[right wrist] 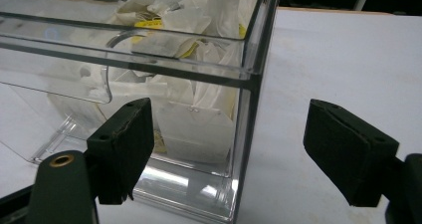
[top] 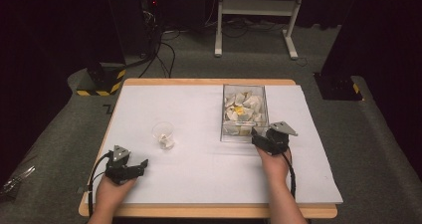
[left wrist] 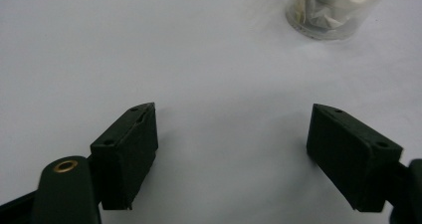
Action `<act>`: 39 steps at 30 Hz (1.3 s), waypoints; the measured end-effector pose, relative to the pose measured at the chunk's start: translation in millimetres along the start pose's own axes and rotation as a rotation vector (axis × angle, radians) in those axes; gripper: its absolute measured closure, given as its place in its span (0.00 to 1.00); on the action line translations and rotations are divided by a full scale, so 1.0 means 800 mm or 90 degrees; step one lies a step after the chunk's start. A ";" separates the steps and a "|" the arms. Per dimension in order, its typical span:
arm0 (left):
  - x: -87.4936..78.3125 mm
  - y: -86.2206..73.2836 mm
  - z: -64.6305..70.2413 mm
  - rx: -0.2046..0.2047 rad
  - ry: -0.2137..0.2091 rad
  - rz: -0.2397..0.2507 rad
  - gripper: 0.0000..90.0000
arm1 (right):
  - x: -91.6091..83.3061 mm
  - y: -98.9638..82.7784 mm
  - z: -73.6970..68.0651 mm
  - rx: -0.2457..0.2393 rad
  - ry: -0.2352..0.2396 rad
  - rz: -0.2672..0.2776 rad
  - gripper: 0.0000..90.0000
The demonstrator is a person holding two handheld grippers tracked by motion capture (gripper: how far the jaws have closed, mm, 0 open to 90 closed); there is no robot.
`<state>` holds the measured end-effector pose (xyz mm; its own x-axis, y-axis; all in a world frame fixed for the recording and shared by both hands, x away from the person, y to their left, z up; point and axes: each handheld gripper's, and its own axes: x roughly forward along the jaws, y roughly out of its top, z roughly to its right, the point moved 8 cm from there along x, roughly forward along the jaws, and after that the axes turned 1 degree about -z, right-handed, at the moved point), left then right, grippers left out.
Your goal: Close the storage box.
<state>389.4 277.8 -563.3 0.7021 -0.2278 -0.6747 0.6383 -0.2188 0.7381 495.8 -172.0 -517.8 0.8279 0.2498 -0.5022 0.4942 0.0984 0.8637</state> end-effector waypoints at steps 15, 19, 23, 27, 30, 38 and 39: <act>0.000 0.000 0.001 0.006 0.000 0.000 0.24 | -0.031 -0.005 -0.004 -0.019 0.026 0.012 0.29; -0.001 0.000 0.001 0.010 0.002 0.001 0.24 | -0.049 -0.011 -0.001 -0.020 0.040 0.016 0.32; 0.000 0.000 0.001 0.007 -0.001 0.000 0.24 | -0.061 -0.016 0.000 -0.027 0.037 0.016 0.31; 0.000 0.000 0.001 0.008 0.000 0.000 0.24 | -0.076 -0.021 0.005 -0.032 0.032 0.024 0.29; 0.000 0.000 -0.001 0.005 0.008 -0.003 0.21 | -0.085 -0.027 0.007 -0.031 0.024 0.022 0.28; 0.001 0.000 -0.001 0.003 0.009 -0.003 0.20 | -0.103 -0.051 0.017 -0.040 0.007 0.001 0.26; 0.001 0.000 -0.001 0.004 0.009 -0.003 0.20 | -0.104 -0.054 0.019 -0.041 0.005 -0.004 0.26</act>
<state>389.8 278.2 -563.6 0.7032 -0.2137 -0.6781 0.6399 -0.2254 0.7347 409.3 -211.4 -514.0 0.8230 0.2562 -0.5071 0.4806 0.1620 0.8618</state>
